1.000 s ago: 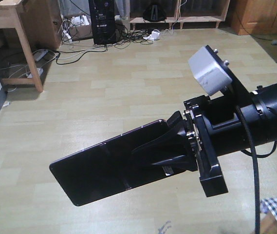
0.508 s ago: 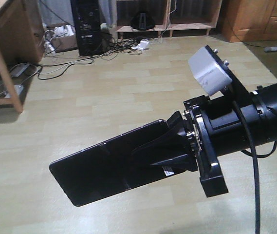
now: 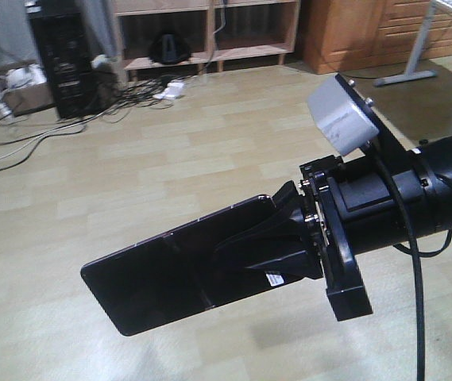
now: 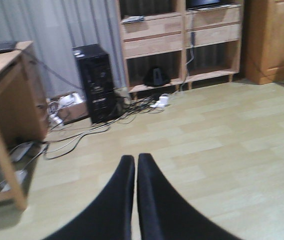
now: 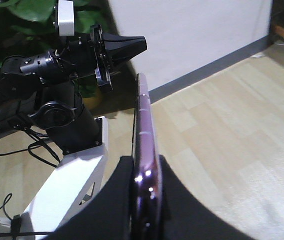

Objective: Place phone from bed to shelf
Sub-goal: 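Keep holding the phone while driving to the wooden shelf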

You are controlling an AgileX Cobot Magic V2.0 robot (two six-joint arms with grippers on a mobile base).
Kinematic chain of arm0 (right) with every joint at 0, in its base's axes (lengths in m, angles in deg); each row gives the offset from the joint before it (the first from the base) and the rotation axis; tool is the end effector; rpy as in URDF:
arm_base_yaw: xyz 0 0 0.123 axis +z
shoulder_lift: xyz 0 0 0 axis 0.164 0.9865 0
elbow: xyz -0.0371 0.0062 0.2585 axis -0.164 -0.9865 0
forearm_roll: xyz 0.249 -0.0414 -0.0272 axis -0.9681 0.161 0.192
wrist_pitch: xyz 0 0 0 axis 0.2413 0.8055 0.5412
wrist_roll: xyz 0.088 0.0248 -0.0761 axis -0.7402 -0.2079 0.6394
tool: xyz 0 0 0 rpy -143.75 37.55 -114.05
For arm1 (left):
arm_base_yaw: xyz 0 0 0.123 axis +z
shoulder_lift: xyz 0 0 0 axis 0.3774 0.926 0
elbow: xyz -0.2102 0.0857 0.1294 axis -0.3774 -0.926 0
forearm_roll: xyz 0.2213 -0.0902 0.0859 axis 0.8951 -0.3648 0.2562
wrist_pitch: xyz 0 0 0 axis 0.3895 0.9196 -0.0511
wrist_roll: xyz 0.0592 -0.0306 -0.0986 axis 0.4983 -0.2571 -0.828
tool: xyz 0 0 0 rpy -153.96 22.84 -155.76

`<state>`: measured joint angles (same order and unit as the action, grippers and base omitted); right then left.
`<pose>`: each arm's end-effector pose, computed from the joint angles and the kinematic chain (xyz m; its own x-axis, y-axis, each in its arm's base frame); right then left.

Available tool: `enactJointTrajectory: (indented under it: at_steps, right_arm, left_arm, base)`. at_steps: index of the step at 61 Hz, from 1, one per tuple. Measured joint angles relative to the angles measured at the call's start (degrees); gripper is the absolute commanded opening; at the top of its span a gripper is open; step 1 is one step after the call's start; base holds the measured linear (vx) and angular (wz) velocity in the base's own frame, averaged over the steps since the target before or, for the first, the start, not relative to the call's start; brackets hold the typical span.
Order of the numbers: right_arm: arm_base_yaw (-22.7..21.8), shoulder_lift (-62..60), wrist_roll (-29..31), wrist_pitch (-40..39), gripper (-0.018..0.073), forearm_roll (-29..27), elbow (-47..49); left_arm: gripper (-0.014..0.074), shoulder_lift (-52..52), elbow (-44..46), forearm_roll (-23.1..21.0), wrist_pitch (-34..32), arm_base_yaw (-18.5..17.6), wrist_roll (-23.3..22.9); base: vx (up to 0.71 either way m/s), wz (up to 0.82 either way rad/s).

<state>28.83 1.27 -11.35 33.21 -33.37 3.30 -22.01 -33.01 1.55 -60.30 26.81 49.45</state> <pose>0.2070 0.1815 0.3142 -0.3316 -0.3995 -0.8546 -0.9433 0.1266 0.3068 0.1099 0.0083 0.1826 -0.1252 0.1129 -0.9857 -0.0612 0.9907 0.1212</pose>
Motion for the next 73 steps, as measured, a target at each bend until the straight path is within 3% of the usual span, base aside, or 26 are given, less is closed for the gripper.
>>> enactJointTrajectory:
  at_steps: [73]
  right_arm:
    - [0.0,0.0,0.0,-0.1,-0.0002,-0.1,0.0]
  left_arm:
    - [0.0001,0.0,0.0,0.0,0.0,0.0,0.0]
  base:
    - [0.46,-0.18]
